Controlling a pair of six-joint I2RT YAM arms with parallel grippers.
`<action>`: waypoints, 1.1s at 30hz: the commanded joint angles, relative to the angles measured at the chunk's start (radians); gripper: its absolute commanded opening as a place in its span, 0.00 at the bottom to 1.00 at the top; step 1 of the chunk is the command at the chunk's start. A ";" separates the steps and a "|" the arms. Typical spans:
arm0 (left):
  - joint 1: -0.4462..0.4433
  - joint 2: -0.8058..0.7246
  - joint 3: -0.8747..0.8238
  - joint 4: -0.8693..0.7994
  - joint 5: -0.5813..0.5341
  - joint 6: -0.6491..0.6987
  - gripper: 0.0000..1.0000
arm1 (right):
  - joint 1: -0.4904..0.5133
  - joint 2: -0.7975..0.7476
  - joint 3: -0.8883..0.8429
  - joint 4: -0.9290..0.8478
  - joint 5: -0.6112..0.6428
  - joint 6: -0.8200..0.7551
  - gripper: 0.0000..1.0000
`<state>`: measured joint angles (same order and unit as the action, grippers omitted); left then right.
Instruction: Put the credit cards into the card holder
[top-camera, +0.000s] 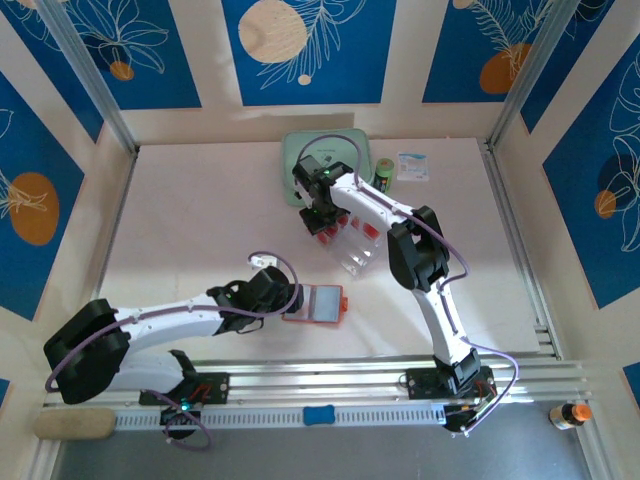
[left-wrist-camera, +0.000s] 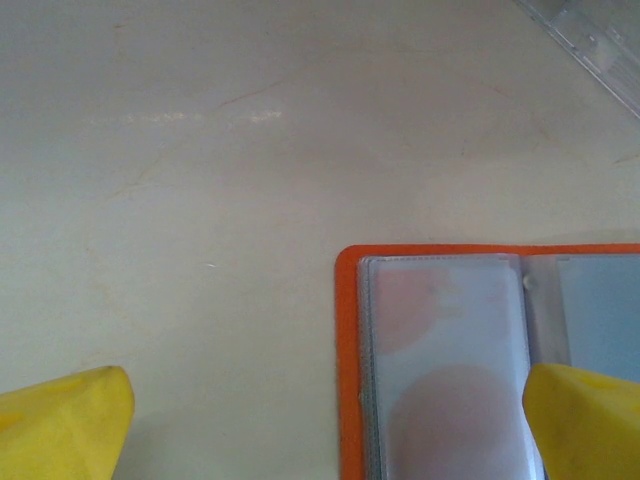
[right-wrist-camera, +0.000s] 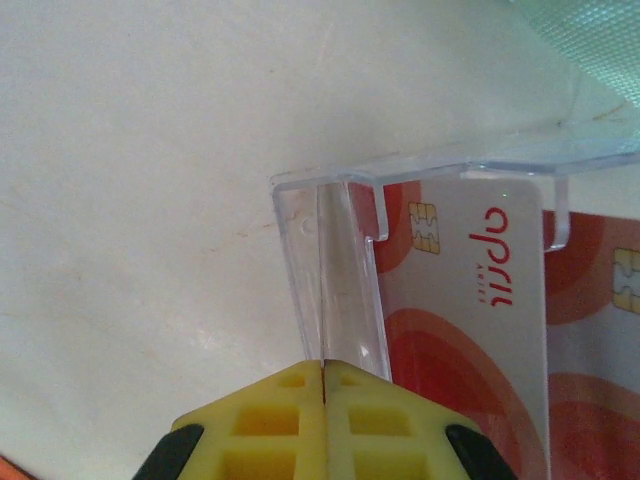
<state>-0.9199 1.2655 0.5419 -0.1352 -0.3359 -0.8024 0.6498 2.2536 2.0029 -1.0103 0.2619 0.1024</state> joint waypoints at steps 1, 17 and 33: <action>0.018 -0.008 0.033 -0.019 0.015 0.028 1.00 | 0.010 -0.101 0.038 -0.022 -0.059 -0.014 0.00; 0.024 0.094 0.145 -0.178 0.005 0.178 1.00 | 0.011 -0.623 -0.594 0.425 -0.313 0.389 0.00; 0.024 0.151 0.123 -0.236 -0.038 0.154 1.00 | 0.156 -0.930 -1.375 1.138 -0.216 0.837 0.00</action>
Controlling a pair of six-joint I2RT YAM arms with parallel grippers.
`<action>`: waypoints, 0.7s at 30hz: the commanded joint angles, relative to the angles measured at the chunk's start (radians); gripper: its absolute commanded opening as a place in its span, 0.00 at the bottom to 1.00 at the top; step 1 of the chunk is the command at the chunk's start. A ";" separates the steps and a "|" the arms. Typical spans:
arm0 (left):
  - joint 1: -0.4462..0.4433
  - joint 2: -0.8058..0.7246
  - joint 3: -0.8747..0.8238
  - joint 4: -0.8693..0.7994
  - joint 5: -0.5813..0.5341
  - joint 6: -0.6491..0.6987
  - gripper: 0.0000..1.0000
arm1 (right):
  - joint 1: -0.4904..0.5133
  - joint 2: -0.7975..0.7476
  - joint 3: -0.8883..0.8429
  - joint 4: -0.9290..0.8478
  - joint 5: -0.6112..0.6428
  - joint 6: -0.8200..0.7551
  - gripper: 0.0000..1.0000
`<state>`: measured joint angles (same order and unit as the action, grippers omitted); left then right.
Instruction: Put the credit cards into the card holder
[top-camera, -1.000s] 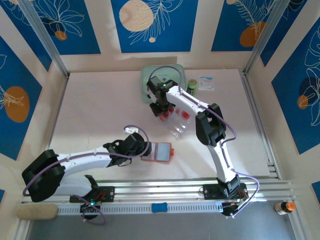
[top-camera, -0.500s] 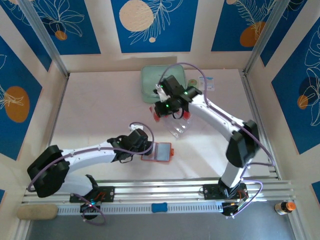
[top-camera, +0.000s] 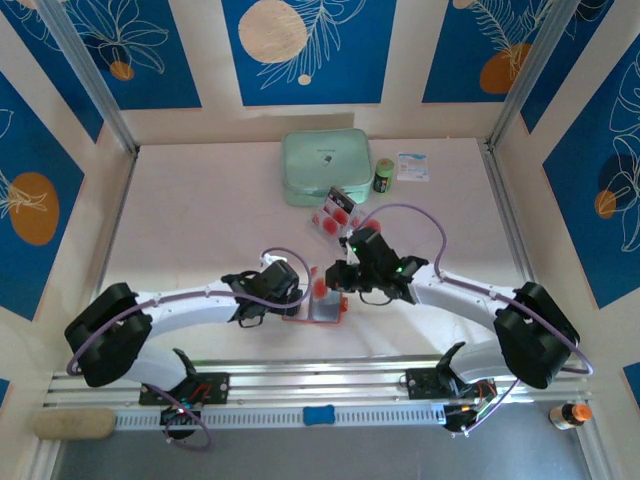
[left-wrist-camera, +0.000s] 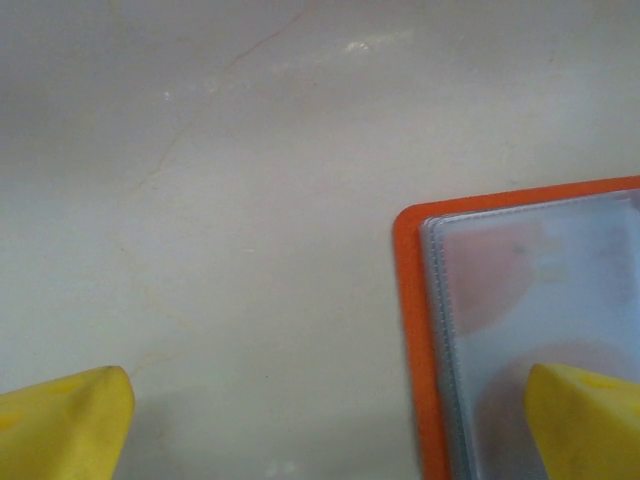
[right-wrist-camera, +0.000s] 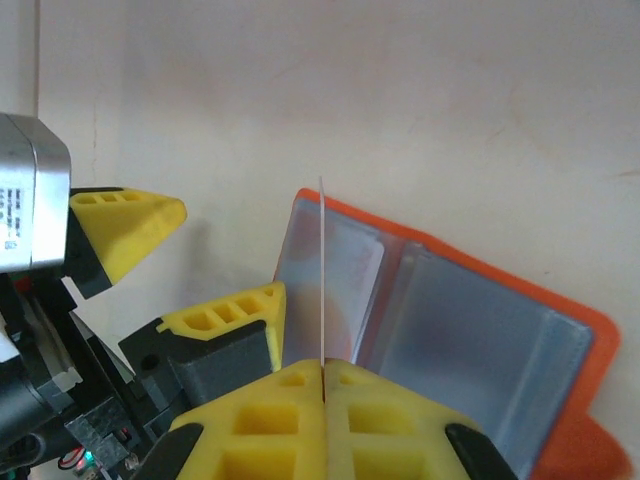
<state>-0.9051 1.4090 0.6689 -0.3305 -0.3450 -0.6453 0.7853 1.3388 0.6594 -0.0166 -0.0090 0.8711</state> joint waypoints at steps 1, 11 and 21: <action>0.009 0.006 -0.006 -0.047 -0.032 -0.010 1.00 | 0.030 -0.011 -0.045 0.168 0.066 0.069 0.00; 0.007 -0.007 -0.043 -0.063 -0.021 -0.056 1.00 | 0.071 0.013 -0.110 0.253 0.155 0.080 0.00; 0.006 -0.011 -0.047 -0.076 -0.019 -0.073 1.00 | 0.096 0.029 -0.148 0.298 0.211 0.103 0.00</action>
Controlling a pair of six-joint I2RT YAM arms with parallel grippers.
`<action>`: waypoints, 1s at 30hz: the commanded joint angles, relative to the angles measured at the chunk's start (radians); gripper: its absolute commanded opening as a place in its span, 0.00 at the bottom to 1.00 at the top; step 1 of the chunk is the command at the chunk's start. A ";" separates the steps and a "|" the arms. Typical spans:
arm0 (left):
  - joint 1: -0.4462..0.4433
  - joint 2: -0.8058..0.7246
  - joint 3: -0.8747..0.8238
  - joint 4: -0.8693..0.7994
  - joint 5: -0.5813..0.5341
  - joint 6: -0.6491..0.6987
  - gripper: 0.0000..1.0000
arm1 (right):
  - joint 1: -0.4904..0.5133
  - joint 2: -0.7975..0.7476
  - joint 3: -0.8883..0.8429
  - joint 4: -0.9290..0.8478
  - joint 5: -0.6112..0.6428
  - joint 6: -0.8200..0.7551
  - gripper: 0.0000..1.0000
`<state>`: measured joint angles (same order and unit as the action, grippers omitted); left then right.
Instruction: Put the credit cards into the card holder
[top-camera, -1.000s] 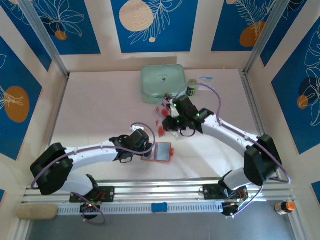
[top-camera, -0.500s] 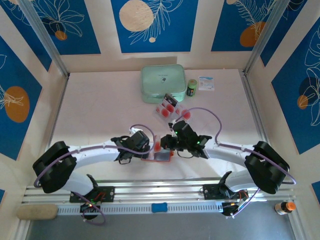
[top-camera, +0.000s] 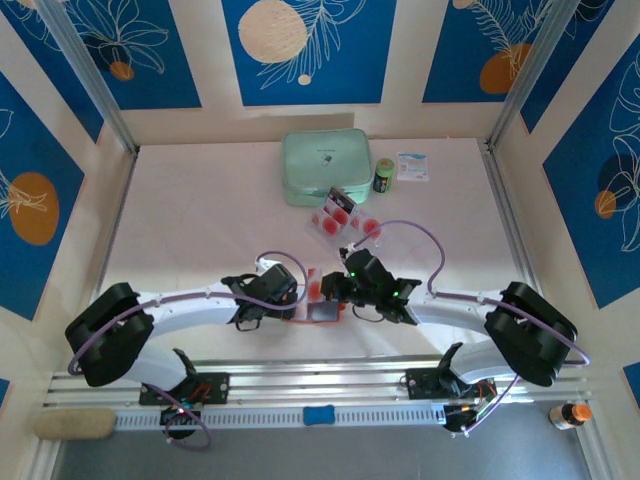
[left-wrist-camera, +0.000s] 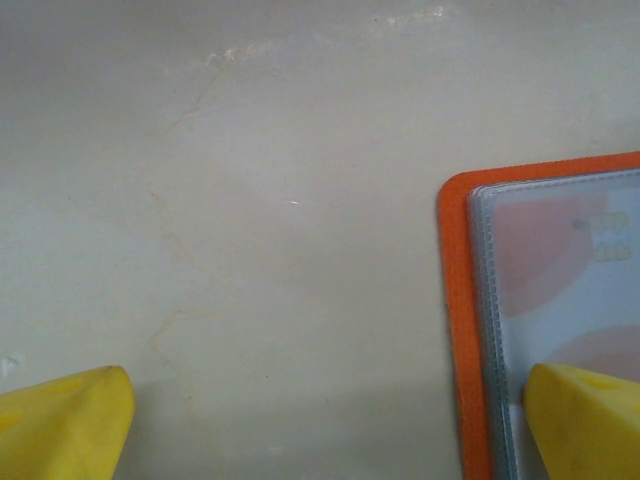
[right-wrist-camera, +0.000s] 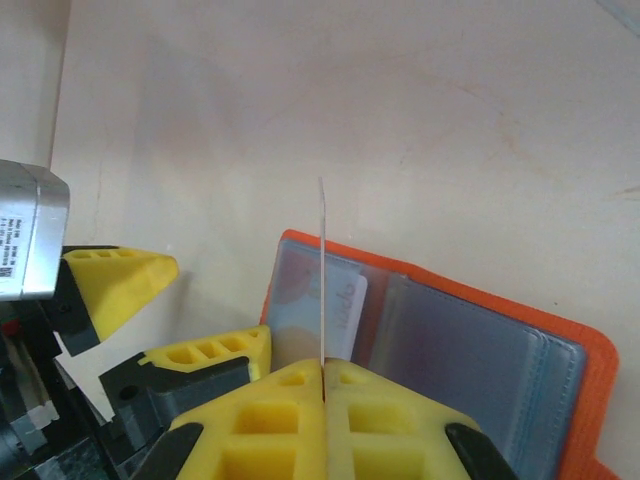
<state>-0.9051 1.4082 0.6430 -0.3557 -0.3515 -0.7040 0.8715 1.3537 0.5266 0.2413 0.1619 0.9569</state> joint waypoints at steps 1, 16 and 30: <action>0.006 -0.012 -0.022 -0.050 -0.014 -0.016 1.00 | 0.012 0.020 -0.017 0.044 0.042 0.019 0.00; 0.006 -0.017 -0.017 -0.044 -0.005 -0.018 1.00 | 0.037 0.068 -0.033 0.075 0.073 0.048 0.00; 0.006 -0.018 -0.017 -0.034 0.001 -0.018 1.00 | 0.080 0.061 -0.080 0.073 0.124 0.106 0.00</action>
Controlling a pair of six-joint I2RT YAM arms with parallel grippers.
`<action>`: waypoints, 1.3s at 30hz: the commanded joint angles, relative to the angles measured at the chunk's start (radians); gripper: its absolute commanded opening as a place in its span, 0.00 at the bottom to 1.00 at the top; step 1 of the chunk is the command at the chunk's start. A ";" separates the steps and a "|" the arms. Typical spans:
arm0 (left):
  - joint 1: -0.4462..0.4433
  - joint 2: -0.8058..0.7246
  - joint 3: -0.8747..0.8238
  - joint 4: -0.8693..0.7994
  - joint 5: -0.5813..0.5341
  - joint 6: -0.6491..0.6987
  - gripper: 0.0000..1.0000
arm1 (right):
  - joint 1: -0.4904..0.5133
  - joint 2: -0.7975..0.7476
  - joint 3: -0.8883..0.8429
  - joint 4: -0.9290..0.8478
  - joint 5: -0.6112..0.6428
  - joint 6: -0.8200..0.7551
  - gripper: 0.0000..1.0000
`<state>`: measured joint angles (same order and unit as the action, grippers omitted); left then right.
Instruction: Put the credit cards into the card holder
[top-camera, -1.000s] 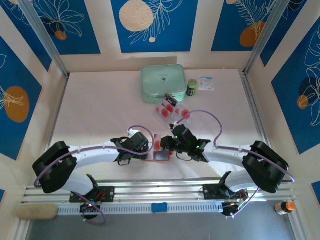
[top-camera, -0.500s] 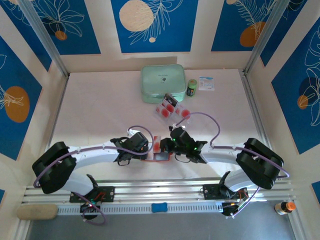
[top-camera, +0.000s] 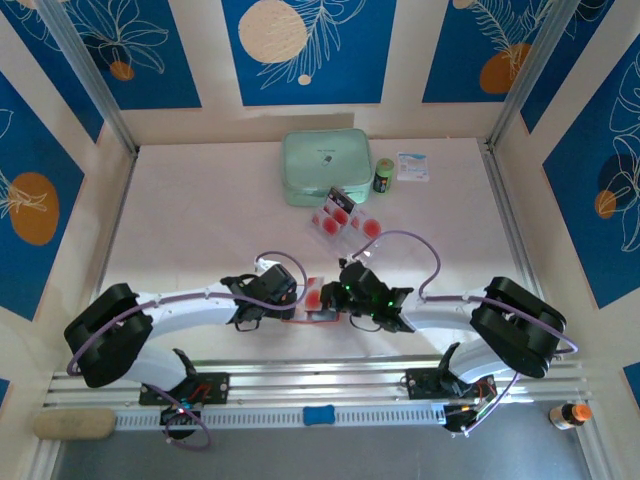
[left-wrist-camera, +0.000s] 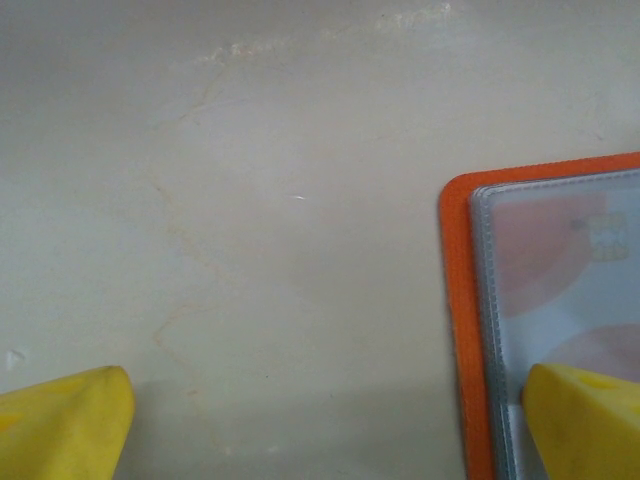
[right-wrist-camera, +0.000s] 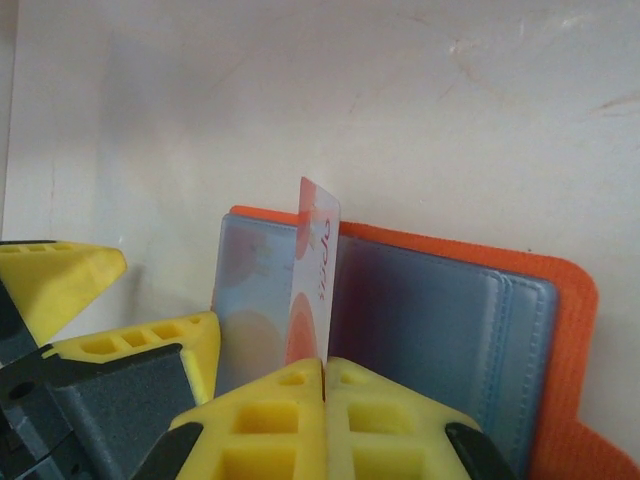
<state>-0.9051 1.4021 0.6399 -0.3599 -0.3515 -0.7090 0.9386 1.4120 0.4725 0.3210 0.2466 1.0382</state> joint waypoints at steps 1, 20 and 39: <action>0.005 -0.011 -0.013 -0.031 0.001 -0.012 1.00 | 0.017 0.000 -0.029 -0.008 0.041 0.028 0.00; 0.006 -0.015 -0.021 -0.022 0.002 -0.014 1.00 | 0.051 0.005 -0.038 -0.019 0.039 0.074 0.00; 0.005 -0.010 -0.023 -0.016 0.002 -0.014 0.99 | 0.070 -0.001 -0.048 -0.060 0.057 0.108 0.00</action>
<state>-0.9051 1.3945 0.6292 -0.3523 -0.3508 -0.7094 1.0012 1.4178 0.4477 0.3130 0.2695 1.1339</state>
